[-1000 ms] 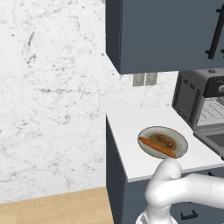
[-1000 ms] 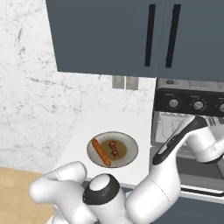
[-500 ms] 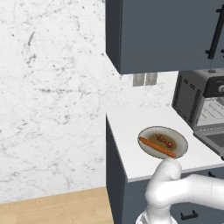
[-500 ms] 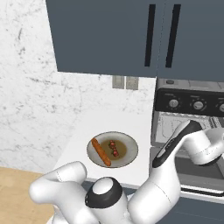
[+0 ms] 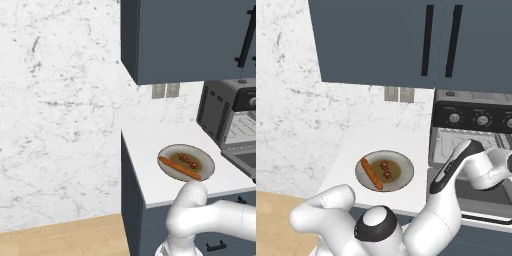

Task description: Pick up the kebab skewer and baguette bread, and place them inside the toaster oven. Close the toaster oven door and start by setting the timer.

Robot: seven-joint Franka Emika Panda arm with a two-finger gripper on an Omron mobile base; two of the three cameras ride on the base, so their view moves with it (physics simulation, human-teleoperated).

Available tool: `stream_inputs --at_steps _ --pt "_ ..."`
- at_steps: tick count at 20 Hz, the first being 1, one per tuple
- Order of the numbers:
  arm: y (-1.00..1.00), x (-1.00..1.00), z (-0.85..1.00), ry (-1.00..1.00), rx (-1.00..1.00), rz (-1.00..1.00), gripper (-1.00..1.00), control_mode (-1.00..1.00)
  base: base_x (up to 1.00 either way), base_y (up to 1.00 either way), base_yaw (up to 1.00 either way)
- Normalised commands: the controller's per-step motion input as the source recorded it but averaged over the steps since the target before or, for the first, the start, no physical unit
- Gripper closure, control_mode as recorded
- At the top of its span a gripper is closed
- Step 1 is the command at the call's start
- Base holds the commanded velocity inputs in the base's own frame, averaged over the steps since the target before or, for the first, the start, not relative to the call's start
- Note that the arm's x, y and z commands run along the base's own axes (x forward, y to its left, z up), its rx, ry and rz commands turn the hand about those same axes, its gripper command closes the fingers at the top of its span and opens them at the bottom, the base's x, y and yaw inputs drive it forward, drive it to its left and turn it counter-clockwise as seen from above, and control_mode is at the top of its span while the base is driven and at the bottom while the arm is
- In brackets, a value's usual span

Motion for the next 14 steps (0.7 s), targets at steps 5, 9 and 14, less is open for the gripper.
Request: stream_inputs --at_steps 5,9,14 --pt "0.00 0.13 0.00 -0.02 0.00 0.00 -1.00 -1.00 0.00 0.00 0.00" --pt "0.00 0.06 -0.01 -0.02 0.00 0.00 -1.00 -1.00 0.00 0.00 0.00" --pt "0.00 0.08 0.00 -0.01 0.00 0.00 -1.00 -1.00 0.00 0.00 0.00"
